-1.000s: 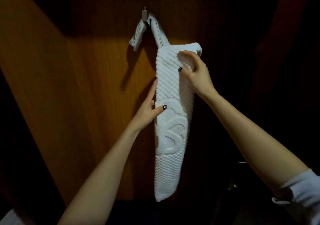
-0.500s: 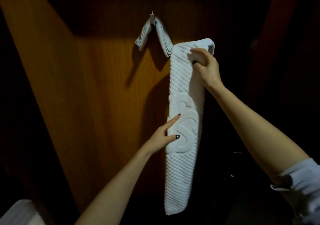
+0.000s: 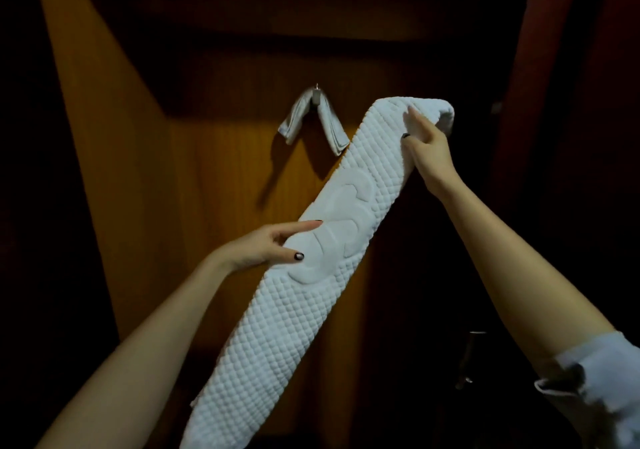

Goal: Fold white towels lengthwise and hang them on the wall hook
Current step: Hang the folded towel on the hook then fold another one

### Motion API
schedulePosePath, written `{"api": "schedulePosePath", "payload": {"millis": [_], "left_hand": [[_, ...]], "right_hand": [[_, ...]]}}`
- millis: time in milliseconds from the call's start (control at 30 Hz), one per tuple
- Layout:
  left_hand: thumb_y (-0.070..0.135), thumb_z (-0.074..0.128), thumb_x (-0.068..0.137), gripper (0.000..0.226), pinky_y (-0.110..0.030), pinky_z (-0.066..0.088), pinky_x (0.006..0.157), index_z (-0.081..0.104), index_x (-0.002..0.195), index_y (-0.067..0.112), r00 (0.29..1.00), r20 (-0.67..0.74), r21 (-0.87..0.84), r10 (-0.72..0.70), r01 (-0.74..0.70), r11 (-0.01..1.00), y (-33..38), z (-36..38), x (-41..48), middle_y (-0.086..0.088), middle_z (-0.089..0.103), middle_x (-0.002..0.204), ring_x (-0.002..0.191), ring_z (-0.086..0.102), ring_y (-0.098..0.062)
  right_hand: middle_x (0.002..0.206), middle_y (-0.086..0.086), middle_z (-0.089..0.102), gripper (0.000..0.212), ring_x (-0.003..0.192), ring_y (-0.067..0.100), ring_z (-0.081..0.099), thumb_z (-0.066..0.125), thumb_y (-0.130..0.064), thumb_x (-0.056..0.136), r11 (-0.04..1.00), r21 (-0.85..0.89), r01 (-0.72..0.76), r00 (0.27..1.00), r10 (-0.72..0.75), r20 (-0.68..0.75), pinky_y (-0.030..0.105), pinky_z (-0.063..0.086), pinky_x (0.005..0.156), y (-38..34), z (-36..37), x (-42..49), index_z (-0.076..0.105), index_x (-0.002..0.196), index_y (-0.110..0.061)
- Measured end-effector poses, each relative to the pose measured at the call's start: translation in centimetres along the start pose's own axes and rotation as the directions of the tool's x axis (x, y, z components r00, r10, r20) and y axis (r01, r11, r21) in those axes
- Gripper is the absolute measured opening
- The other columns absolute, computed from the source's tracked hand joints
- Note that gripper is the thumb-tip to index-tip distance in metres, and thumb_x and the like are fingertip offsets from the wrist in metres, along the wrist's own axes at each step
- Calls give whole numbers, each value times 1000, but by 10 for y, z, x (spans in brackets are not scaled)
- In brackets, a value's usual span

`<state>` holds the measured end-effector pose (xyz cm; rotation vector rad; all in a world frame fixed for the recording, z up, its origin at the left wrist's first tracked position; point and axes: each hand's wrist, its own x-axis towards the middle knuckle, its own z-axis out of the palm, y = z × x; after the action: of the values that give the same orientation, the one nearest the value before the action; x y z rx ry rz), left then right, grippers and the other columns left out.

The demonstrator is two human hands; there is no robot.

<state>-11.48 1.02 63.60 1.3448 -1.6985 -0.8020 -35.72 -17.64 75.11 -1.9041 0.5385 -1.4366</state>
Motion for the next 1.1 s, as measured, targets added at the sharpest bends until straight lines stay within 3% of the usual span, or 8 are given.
{"api": "schedulePosePath", "payload": {"millis": [100,200,367,500,700,800,867,1100], "left_hand": [[19,60,93,36,-17,39,55,63,117,46,997,-49,95,-52,57,994,6,-27,-12,12,63,91,65,52,-9],[16,52,96,31,-20,38,49,66,107,42,990,-129,145,-52,71,987,17,-43,-15,-2,61,93,59,48,-11],[6,45,96,48,-14,49,71,73,89,45,922,-377,138,86,-36,990,70,-76,-14,17,60,116,103,58,0],[0,43,93,53,-9,46,75,75,87,41,877,-433,227,208,-118,967,120,-106,-7,18,63,111,99,60,8],[-3,42,93,47,-21,54,78,75,88,30,791,-523,304,317,-174,937,175,-147,17,9,66,105,107,58,-3],[-3,43,93,44,-33,54,76,74,91,28,780,-522,315,345,-200,928,195,-170,31,-10,66,111,103,61,-6],[-1,45,92,43,-38,51,86,76,92,29,807,-502,279,312,-190,941,203,-186,41,-3,67,115,101,64,-20],[1,48,89,37,-28,57,69,76,92,25,845,-484,139,230,-186,973,207,-224,85,-1,74,95,85,69,-19]], "right_hand": [[159,2,17,91,136,16,34,62,2,84,998,63,-2,999,-1,46,33,46,103,-12,4,5,11,155,-24],[155,3,19,97,134,21,36,62,7,79,995,97,29,1000,-29,-8,37,53,94,-25,6,11,10,153,-29],[138,-2,30,76,121,10,44,55,5,80,976,105,189,974,-173,-144,20,54,78,-48,-2,17,38,144,-32],[138,-6,32,65,109,-10,46,51,-4,84,965,33,262,943,-248,-221,10,49,79,-66,-10,28,40,143,-29],[144,-5,40,63,119,18,54,52,-14,87,970,-42,241,943,-244,-226,41,53,95,-76,-14,64,35,147,-23],[149,-7,38,62,131,18,46,54,-21,88,969,-7,247,942,-242,-234,40,54,94,-73,-17,84,35,147,-26],[151,-7,37,64,132,17,45,55,-24,88,968,-6,249,940,-243,-239,39,54,95,-73,-20,99,34,148,-26],[153,-5,34,64,116,13,56,57,-28,93,979,-14,206,952,-203,-227,15,53,61,-59,-11,141,30,150,-23]]}}
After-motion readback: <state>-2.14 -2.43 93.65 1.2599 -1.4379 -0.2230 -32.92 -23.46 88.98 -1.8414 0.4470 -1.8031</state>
